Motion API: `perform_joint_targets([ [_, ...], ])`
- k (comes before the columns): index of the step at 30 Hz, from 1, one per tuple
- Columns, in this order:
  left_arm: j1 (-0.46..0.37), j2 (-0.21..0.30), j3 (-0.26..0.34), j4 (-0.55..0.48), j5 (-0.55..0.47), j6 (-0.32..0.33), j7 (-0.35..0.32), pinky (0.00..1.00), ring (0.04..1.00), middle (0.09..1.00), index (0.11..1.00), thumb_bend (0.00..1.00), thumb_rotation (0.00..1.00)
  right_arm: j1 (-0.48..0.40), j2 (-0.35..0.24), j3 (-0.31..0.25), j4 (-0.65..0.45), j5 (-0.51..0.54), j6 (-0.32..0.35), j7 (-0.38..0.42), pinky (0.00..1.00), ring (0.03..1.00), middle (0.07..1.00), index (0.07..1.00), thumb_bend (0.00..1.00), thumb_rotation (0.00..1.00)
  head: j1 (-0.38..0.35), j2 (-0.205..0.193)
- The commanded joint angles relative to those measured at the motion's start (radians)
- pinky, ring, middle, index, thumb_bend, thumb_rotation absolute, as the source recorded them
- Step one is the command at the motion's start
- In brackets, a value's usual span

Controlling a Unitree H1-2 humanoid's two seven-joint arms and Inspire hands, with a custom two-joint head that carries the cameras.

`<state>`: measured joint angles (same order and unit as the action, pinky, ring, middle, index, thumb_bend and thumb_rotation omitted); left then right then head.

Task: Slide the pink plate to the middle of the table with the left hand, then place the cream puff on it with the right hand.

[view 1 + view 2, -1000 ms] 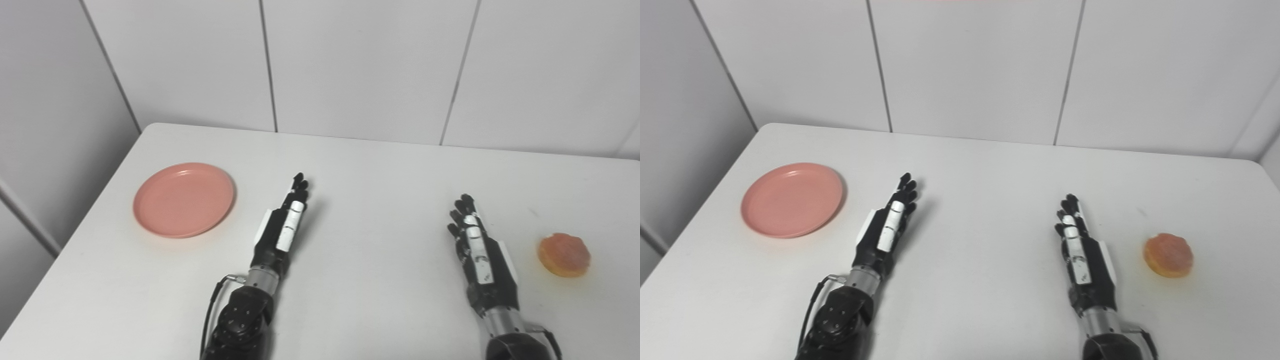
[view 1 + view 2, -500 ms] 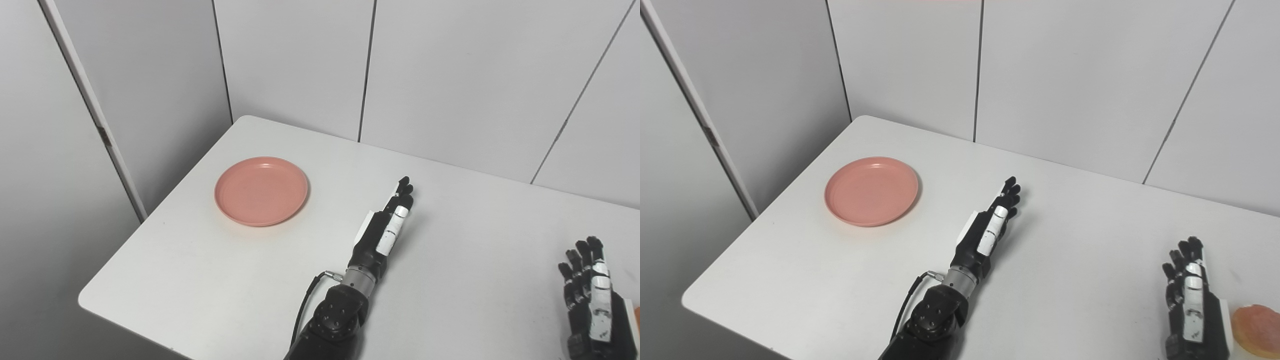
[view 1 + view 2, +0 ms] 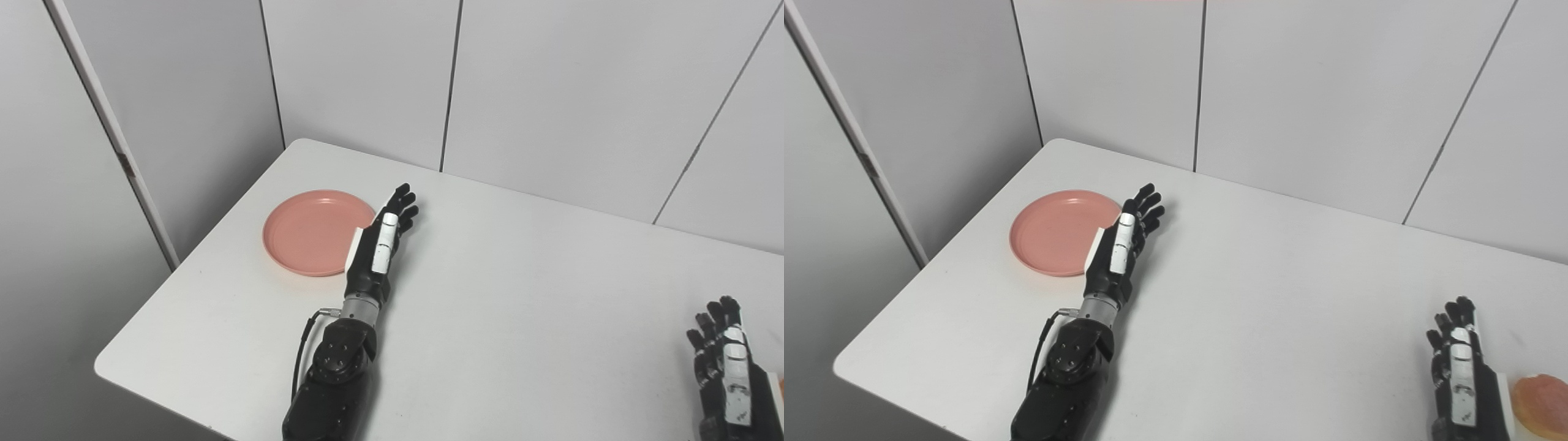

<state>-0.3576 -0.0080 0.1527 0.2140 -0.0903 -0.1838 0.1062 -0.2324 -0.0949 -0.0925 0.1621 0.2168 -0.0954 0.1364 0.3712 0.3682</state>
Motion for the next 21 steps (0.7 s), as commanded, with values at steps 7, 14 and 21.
perform_joint_targets([
  [7,-0.074,0.069,0.074,-0.027,0.025,-0.091,0.060,0.78,0.749,0.746,0.725,0.83,1.00,0.052,0.018,-0.004,0.014,0.001,0.002,-0.013,1.00,1.000,1.000,1.000,0.42,0.86,0.005,-0.003],
  [14,-0.094,0.115,0.166,0.011,-0.030,-0.124,0.094,0.76,0.695,0.689,0.670,0.82,1.00,0.057,0.012,0.006,-0.008,-0.003,0.037,-0.015,1.00,1.000,1.000,1.000,0.39,0.90,0.009,-0.008],
  [21,-0.099,0.161,0.214,0.036,-0.007,-0.154,0.147,0.76,0.674,0.665,0.658,0.85,1.00,0.060,0.012,0.007,-0.013,-0.003,0.034,-0.011,1.00,1.000,1.000,1.000,0.34,0.95,0.009,-0.010],
])
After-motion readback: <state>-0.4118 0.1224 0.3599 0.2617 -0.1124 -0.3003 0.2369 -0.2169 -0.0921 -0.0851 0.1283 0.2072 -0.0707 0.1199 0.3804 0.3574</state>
